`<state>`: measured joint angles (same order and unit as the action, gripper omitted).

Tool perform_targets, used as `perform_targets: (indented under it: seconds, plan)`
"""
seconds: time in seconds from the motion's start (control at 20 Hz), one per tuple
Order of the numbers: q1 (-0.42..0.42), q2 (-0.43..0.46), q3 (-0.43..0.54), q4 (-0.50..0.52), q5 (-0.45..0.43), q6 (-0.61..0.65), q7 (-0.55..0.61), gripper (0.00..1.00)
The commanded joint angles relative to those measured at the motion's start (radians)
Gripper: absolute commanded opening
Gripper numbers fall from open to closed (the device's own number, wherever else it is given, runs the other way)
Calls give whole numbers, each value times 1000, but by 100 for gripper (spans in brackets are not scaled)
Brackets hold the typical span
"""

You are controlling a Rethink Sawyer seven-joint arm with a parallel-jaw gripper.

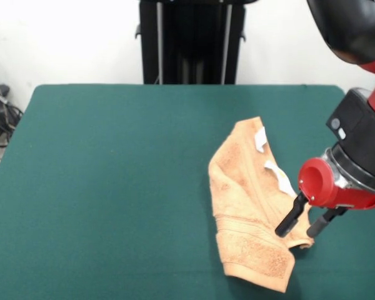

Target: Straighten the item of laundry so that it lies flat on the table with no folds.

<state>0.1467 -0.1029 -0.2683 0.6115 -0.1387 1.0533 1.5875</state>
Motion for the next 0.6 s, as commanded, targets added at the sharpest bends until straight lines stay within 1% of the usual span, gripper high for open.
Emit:
perform_targets:
  seconds: [0.05,0.6]
  plan:
    - [13,46,-13,122,-38,-83,301,100]
    - [6,62,-15,130,-45,-135,295,100]
